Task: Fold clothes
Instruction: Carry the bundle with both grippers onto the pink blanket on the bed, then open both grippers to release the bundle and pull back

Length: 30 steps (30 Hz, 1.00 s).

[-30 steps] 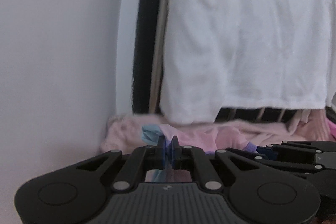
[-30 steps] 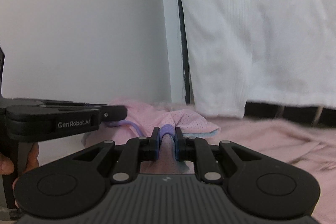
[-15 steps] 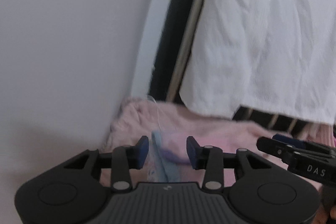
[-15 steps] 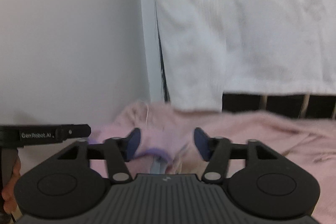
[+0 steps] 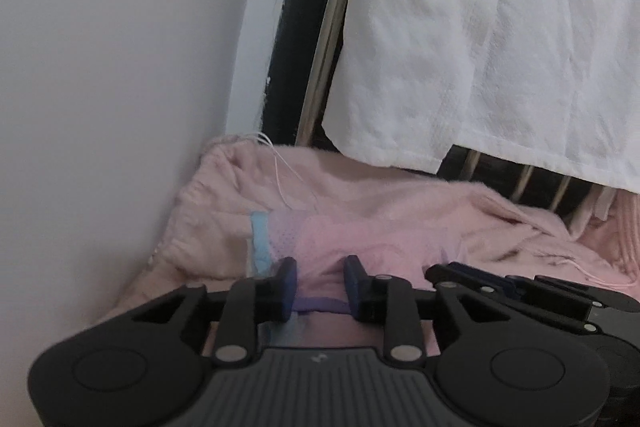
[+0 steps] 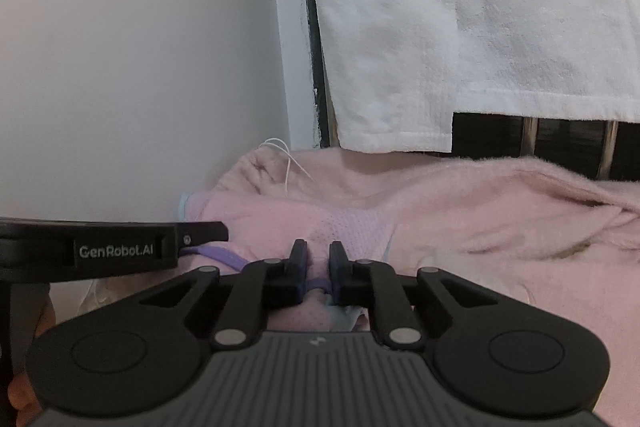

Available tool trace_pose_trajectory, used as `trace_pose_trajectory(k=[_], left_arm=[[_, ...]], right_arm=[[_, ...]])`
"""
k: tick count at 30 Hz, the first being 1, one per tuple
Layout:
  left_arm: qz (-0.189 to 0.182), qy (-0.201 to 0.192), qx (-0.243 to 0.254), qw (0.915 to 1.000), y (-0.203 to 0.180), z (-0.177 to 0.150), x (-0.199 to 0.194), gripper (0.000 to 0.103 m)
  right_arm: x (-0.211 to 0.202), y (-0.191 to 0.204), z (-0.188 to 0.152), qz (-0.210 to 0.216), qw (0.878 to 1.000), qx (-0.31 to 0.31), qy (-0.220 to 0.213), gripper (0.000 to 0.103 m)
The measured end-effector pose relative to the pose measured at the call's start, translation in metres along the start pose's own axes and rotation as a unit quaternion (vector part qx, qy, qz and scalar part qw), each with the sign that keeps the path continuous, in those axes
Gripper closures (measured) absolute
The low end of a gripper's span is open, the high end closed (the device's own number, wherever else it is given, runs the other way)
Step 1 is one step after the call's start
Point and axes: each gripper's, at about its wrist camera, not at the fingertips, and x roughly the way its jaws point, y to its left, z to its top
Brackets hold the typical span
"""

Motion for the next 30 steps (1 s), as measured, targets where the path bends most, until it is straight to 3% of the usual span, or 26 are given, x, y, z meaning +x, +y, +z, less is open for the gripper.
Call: trace_pose_trajectory(k=[4,7,13,19,21,22,26,30], left_arm=[[-0.016,0.011,-0.001,0.9998,0.011,0.001,-0.003,0.068],[-0.002,-0.031,0.009,0.9995,-0.001,0.001,-0.013,0.067],[0.026,-0.12,0.026,0.9921,-0.025,0.001,-0.036,0.051],[0.036,-0.079,-0.014,0.9961,-0.011,-0.003,-0.017,0.052],[0.038,-0.062,-0.026,0.997,-0.005,-0.004,-0.01,0.052],[0.04,-0.054,-0.032,0.9972,-0.003,-0.005,-0.007,0.053],[0.051,-0.052,-0.021,0.9971,-0.006,-0.003,-0.004,0.053],[0.054,-0.051,-0.012,0.9972,-0.008,-0.004,-0.004,0.054]], right_arm=[[0.0,0.007,0.002,-0.01,1.0,-0.022,-0.006,0.091],[0.001,0.006,0.003,-0.017,1.0,-0.024,-0.009,0.09],[-0.003,0.003,0.004,-0.02,1.0,-0.013,-0.015,0.09],[-0.006,0.002,0.006,-0.016,1.0,-0.013,-0.018,0.089],[-0.008,0.0,0.006,-0.013,1.0,-0.009,-0.024,0.083],[-0.01,-0.002,0.008,-0.011,0.999,-0.004,-0.03,0.08],[-0.022,-0.01,0.03,0.001,0.996,0.024,-0.086,0.08],[0.019,-0.019,0.038,0.022,0.996,0.078,-0.029,0.093]])
